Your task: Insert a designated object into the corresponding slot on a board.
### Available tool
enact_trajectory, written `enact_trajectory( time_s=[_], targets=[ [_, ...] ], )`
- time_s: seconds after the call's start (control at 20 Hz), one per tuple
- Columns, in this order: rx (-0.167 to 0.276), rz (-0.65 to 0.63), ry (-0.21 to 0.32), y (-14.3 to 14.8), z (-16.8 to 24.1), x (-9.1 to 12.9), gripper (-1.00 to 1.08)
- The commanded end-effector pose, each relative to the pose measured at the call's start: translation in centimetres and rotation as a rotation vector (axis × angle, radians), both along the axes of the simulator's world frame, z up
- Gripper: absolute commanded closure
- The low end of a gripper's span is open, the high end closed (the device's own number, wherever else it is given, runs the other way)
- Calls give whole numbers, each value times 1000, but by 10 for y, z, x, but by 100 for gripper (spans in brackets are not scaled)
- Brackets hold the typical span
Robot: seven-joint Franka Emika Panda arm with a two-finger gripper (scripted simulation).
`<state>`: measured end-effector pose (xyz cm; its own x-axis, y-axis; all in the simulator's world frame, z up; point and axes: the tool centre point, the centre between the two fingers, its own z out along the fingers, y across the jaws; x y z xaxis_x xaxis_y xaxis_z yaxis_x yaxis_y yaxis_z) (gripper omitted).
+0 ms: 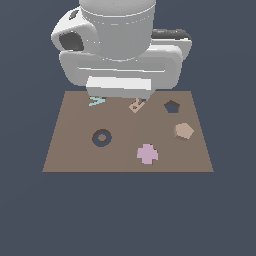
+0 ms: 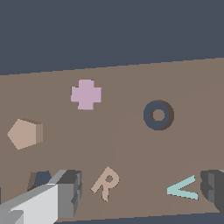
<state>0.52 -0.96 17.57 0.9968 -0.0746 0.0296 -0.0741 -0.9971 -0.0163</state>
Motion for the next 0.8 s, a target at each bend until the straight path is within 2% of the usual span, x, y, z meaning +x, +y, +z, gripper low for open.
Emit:
enact_trajectory(
  time_s=[0.0,0.4,0.75],
  targets=[
    [0,0,0,0,0,0,-92],
    [0,-28,1,8,-6,-2,-92],
    [-1,-97,5,29,-20,-5,-92]
  ],
)
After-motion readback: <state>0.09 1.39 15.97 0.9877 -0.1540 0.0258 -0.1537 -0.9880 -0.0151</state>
